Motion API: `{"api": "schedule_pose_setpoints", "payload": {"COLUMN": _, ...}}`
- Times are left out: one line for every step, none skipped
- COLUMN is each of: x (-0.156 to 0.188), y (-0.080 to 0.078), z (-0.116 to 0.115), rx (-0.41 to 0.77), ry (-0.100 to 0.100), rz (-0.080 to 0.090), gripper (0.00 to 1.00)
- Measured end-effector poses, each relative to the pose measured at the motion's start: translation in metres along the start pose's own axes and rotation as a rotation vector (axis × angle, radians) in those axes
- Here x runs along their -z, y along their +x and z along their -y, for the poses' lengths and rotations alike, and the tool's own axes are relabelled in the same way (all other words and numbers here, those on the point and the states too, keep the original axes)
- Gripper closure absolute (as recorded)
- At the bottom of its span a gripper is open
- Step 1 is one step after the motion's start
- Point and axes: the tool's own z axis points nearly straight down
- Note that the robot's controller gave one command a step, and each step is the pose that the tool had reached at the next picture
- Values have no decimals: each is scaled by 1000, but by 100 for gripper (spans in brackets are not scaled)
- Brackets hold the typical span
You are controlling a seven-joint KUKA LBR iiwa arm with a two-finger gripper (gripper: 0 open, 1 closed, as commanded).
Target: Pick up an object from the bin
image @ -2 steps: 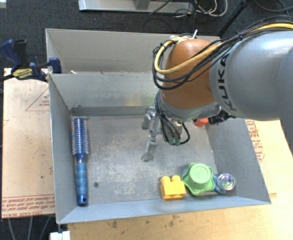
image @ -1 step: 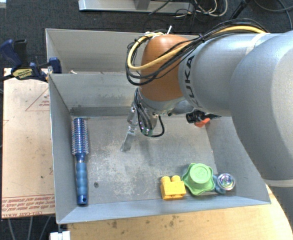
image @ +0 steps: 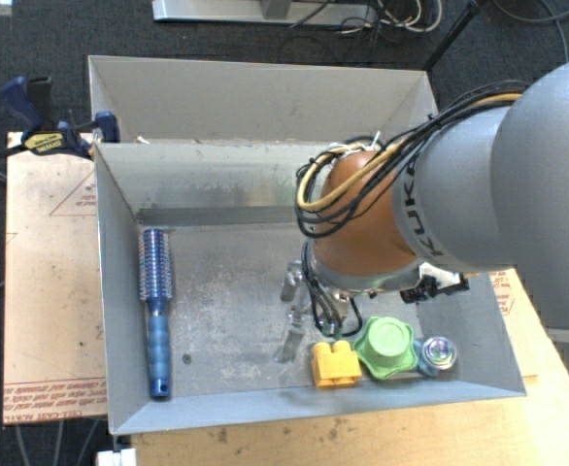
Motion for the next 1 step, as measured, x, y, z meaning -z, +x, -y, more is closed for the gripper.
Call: {"api": "schedule_pose_setpoints", "payload": {"x": 56, "y": -40, "z": 15, "rx": 187, "ry": -5, "rz": 16, "gripper": 0}}
